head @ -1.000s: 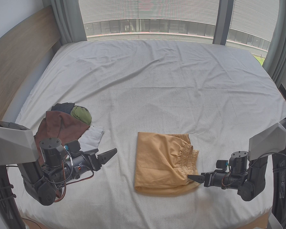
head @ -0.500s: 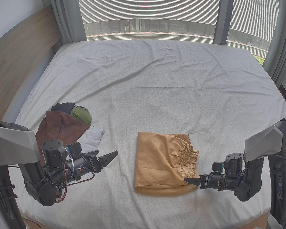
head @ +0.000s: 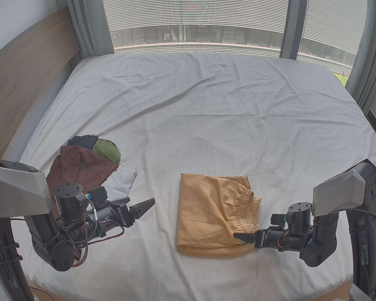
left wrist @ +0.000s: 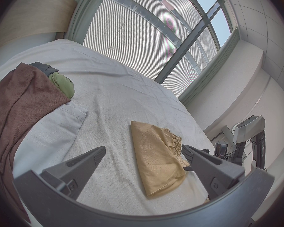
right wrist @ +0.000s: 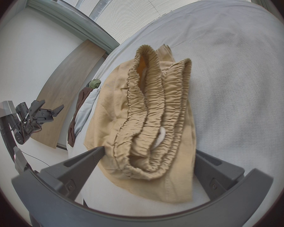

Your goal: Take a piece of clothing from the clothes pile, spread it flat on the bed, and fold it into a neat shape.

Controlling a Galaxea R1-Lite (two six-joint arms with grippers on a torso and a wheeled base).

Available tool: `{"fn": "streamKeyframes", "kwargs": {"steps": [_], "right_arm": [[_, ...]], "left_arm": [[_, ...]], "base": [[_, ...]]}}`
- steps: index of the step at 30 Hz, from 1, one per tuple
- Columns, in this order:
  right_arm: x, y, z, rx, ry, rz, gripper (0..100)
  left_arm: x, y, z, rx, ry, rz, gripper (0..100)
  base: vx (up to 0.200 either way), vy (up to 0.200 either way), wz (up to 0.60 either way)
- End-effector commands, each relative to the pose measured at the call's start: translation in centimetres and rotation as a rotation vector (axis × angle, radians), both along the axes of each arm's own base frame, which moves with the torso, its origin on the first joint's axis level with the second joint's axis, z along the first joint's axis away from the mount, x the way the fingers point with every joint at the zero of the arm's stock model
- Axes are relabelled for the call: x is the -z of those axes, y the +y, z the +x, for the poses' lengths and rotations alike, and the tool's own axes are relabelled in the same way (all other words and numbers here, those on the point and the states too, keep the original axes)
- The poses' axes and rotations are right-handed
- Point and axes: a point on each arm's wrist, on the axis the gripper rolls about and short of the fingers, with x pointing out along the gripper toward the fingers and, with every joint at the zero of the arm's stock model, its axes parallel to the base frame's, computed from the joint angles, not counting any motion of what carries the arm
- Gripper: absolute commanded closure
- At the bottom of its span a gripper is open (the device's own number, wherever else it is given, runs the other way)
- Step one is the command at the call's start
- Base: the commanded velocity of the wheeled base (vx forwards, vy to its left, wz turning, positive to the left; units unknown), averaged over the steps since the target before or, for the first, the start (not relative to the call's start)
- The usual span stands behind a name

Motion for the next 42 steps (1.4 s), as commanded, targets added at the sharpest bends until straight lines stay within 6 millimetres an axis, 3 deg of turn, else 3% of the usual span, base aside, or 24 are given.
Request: {"fn": "streamKeyframes", "kwargs": {"steps": [1, 13, 14, 23, 34, 42], "right_arm": [[-0.1, 0.5, 0.1, -0.004, -0.001, 0.016, 0], [-0.3, 0.9, 0.2, -0.002, 0.006, 0.038, 0], [-0.3, 0.9, 0.2, -0.002, 0.006, 0.038, 100], [-0.7, 1.1, 0.0, -0.006, 0.0, 0.052, 100], [-6.4, 3.9, -0.7, -0.098, -0.094, 0.217, 100], [-8.5, 4.0, -0.7, -0.153, -0.116, 0.285, 100]], "left_arm": [[-0.1, -0.1, -0.1, 0.003, -0.003, -0.001, 0], [-0.1, -0.2, 0.0, 0.004, -0.002, -0.002, 0], [-0.1, -0.2, 0.0, 0.004, -0.002, -0.002, 0], [-0.2, -0.1, 0.0, 0.004, -0.006, -0.004, 0], [-2.0, 1.0, -0.4, -0.019, -0.053, -0.028, 0], [-2.6, 1.4, -0.8, -0.022, -0.054, -0.048, 0]], "base": [[0.0, 0.0, 0.0], [0.0, 0.0, 0.0], [0.0, 0.0, 0.0], [0.0, 0.0, 0.0], [0.0, 0.0, 0.0], [0.0, 0.0, 0.0]]}}
